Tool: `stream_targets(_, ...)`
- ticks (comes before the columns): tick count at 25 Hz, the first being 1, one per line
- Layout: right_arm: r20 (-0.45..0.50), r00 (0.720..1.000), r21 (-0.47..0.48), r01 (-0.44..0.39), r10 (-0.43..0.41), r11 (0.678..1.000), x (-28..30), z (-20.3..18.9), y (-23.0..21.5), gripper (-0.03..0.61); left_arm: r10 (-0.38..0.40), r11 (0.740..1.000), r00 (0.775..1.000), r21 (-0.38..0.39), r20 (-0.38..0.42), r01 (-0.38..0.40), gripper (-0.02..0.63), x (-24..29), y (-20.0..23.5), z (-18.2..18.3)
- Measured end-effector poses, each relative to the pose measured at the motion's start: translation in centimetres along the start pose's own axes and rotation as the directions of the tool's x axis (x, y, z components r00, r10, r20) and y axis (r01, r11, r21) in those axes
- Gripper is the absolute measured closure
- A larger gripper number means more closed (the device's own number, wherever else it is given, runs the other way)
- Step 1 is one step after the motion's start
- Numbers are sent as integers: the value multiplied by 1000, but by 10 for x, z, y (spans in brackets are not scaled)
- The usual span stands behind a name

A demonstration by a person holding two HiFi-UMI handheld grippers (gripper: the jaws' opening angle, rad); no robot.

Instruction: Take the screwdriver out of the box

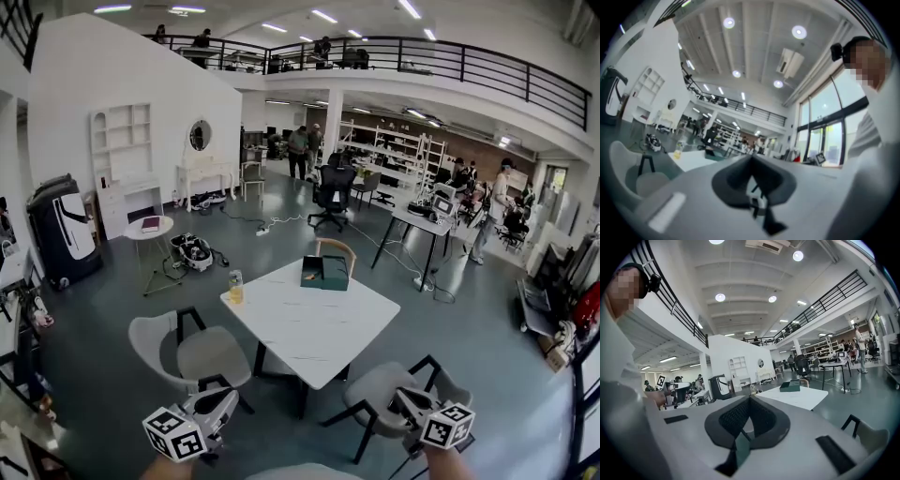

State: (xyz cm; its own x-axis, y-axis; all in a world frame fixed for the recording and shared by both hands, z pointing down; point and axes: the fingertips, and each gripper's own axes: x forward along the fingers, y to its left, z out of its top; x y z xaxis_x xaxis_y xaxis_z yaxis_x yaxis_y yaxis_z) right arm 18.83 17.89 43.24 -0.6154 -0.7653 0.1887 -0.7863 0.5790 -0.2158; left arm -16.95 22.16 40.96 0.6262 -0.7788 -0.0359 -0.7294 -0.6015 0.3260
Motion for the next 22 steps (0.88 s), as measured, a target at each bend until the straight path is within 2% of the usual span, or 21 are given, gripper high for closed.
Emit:
stream_targets(5, 19, 1000, 61, 13, -14, 998, -4, 3, -19, 572, 3, 1000, 1000, 0, -6, -3, 609, 11, -7, -1)
stream_targets(14, 47, 996, 85, -73, 69, 994, -26, 5, -50, 572, 17, 1000, 1000, 17, -17, -17, 609, 43, -42, -9)
stream_targets(22, 59, 993, 101, -112, 106, 989, -58, 0, -100, 572, 13, 1000, 1000, 6, -24, -13, 609, 90, -82, -31)
